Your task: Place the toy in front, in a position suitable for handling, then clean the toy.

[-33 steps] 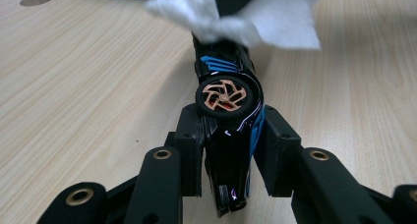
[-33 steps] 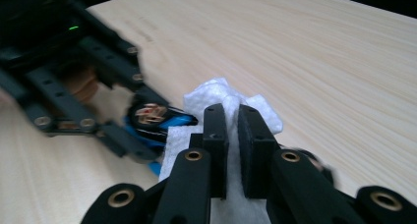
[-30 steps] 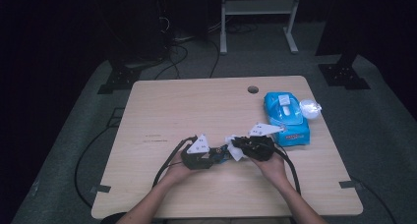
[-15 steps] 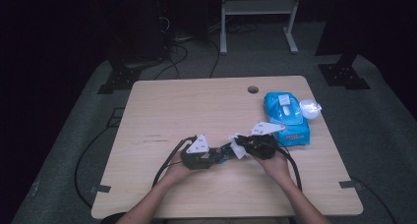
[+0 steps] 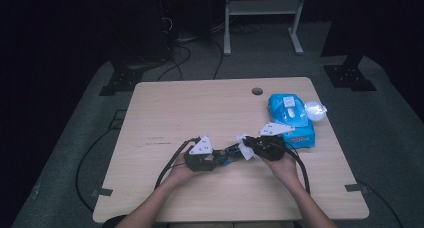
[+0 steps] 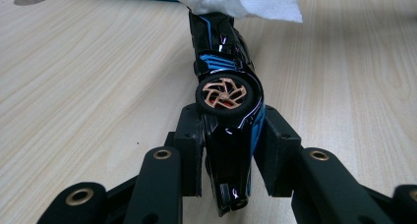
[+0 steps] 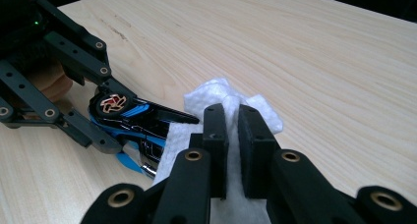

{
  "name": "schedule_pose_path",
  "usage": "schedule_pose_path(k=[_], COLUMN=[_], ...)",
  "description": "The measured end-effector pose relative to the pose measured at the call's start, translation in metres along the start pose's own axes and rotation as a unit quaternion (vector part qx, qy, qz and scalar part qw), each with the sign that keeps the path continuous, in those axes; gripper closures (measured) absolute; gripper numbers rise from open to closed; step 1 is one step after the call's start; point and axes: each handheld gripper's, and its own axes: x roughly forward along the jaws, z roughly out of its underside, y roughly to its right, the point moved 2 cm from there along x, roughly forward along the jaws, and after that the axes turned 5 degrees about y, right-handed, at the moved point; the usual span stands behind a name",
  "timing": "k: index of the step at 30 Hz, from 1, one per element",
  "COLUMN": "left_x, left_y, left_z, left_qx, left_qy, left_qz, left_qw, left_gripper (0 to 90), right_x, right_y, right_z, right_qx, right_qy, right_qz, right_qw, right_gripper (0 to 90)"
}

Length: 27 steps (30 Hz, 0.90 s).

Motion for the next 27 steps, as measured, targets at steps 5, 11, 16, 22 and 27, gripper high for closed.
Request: schedule_pose_path(k=[5, 11, 16, 22, 27], left_x=[0.001, 0.001, 0.000, 0.001, 0.001], left_y=[-0.001, 0.000, 0.001, 0.001, 0.000], left_z=[0.000, 0.000, 0.000, 0.000, 0.001], left_qx=[0.001, 0.001, 0.008, 0.007, 0.006], left_qy=[0.001, -0.001, -0.005, -0.003, -0.002], left_qz=[0.004, 0.001, -0.003, -0.002, -0.001], left_qw=[1.0000, 1.0000, 1.0000, 1.0000, 1.0000], left_gripper=[65.8, 66.2, 66.3, 66.3, 66.2], right_x=[0.012, 0.024, 0.009, -0.015, -0.010], right_y=[-0.023, -0.049, -0.016, 0.021, 0.020], right_z=[-0.007, -0.010, -0.006, 0.004, 0.003], right_qx=[0.009, -0.041, -0.040, -0.006, 0.007], right_qy=[0.012, -0.007, -0.010, -0.008, -0.004], right_qz=[-0.064, -0.081, -0.015, 0.044, 0.032], right_qw=[0.9978, 0.9958, 0.9990, 0.9990, 0.9995], right_gripper=[82.2, 82.6, 82.5, 82.6, 82.7])
